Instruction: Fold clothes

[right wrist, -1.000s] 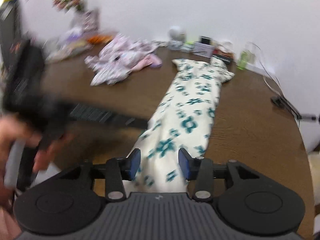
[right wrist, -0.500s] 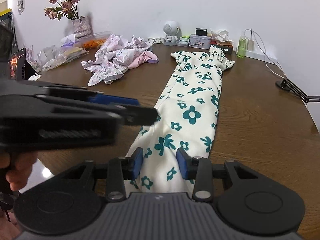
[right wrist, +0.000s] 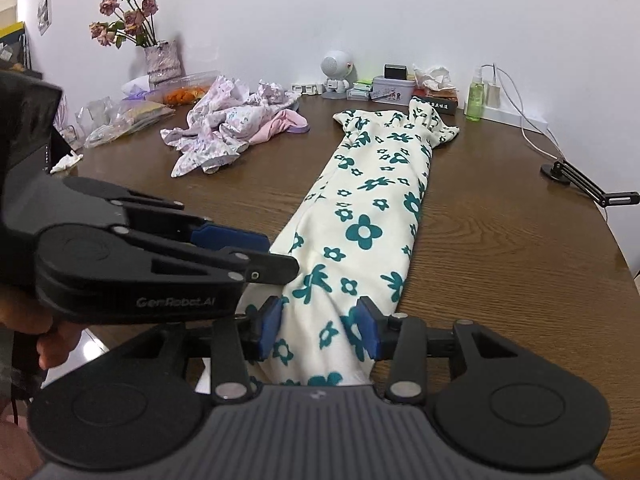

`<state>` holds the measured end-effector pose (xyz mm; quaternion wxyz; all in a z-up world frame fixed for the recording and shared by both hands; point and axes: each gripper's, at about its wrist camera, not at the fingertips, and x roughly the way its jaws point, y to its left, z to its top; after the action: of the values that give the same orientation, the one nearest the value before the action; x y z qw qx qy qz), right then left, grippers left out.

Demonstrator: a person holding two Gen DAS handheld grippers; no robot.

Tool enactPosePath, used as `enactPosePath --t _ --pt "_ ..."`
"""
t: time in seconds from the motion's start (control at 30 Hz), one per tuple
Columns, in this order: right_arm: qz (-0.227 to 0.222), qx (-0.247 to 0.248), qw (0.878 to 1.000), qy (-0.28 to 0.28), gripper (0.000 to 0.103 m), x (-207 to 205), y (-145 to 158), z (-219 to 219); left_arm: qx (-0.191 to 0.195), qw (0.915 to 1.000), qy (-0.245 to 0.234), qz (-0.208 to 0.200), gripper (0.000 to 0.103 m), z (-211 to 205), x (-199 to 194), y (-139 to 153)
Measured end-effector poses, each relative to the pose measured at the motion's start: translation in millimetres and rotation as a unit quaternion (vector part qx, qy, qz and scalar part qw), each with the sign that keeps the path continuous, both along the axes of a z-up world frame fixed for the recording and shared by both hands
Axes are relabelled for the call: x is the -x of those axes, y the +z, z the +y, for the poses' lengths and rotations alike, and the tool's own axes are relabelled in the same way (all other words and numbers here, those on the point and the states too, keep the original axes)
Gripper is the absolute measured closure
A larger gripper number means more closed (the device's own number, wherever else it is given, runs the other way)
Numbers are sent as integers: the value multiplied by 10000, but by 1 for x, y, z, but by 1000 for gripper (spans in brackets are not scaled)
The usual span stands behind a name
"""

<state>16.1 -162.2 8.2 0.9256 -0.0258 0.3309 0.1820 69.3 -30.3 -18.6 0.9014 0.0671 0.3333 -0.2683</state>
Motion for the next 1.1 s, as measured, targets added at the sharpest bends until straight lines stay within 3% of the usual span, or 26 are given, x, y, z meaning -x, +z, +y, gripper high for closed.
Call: enactPosePath --t 0.33,0.5,0.7,0.83,0.97,1.1 --pt "-86 -356 9993 -16 61 0 5 -19 -78 9999 72 56 76 4 1 -2" --pt "126 -419 9989 144 74 -6 -6 -14 42 9997 164 -152 69 11 0 15" --pt "217 -282 9991 217 74 -3 -18 -5 -17 9998 20 -174 72 0 -17 14" --pt "205 -258 9991 269 74 1 -19 -4 -92 9999 -99 -16 80 -5 -24 1" --pt "266 -434 9977 450 74 3 -12 -9 -155 9997 -60 159 80 -1 -26 -11" --pt "185 -823 9956 418 69 -4 5 -32 18 10000 -37 16 78 5 -23 5"
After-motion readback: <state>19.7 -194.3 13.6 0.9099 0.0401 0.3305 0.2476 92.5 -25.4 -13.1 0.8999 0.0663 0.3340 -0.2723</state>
